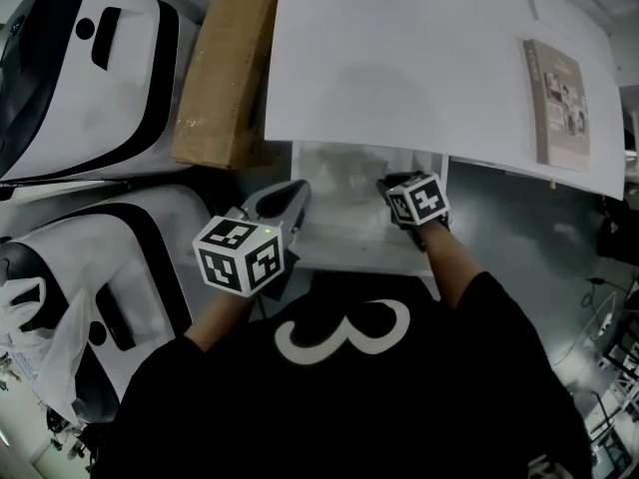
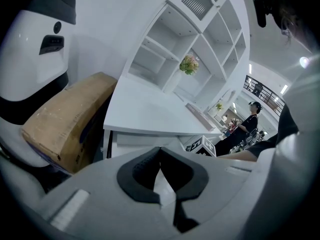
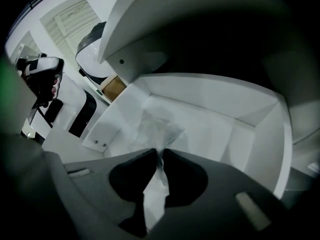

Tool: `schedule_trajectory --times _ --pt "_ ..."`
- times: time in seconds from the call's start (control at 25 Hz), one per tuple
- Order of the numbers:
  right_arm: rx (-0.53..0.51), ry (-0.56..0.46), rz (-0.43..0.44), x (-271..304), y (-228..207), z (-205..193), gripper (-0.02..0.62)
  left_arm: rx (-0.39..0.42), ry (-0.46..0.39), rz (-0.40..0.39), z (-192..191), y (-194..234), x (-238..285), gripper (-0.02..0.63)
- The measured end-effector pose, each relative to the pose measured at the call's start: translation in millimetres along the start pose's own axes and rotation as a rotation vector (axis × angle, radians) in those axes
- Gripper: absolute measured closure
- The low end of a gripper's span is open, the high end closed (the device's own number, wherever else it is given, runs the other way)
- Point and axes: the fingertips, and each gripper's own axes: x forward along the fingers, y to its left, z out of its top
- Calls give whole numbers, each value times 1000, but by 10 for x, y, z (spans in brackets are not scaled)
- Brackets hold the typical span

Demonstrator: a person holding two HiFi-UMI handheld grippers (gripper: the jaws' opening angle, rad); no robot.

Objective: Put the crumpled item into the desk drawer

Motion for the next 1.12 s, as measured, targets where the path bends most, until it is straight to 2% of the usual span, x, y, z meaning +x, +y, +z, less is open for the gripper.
schedule_trajectory --times 0.52,0.84,0.96,1.12 --pt "28 41 -6 211 -108 -131 535 -30 16 21 -117 81 44 597" --pt "59 51 -1 217 -134 -160 464 -28 2 32 -92 95 3 597" --pt "77 32 -12 175 -145 -132 401 -22 -2 30 -81 83 -8 597" --pt "125 -14 -54 40 -212 -87 368 -15 -10 17 -76 27 -23 597"
